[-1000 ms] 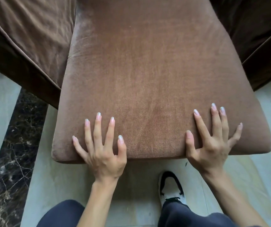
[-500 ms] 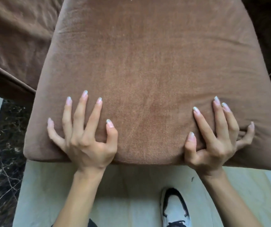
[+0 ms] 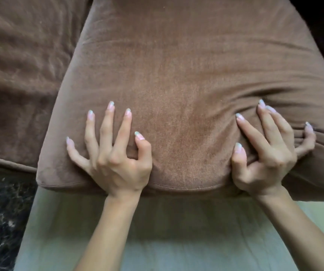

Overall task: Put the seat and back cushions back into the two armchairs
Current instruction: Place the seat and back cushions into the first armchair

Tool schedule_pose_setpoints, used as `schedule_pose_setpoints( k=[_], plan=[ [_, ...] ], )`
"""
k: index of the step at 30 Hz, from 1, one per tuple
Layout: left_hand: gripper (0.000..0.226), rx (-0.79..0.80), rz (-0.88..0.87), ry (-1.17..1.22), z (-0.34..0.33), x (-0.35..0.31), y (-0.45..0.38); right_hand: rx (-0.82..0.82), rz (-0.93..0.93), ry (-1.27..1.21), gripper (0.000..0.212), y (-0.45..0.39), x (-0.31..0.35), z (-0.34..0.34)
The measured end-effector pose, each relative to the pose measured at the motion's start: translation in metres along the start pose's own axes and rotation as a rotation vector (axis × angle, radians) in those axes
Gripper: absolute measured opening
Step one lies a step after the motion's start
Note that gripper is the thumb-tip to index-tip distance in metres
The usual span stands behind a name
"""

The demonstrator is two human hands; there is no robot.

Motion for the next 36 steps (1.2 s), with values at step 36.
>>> schedule_pose_setpoints(
  k=[36],
  plan=[
    [0.059, 0.318, -0.145, -0.029, -0.009, 0.032, -0.032, 0.273, -0.297, 0.068, 0.059, -0.033, -0.037, 0.015]
  ],
)
Point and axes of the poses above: each hand's wrist, its own y-axis away from the middle knuckle, its own z-axis out of the back of the hand, x = y × z, the point moved 4 cm from there along -y, towards the middle knuckle, and after that the axes turned 2 degrees about z, right-handed, at the moved point
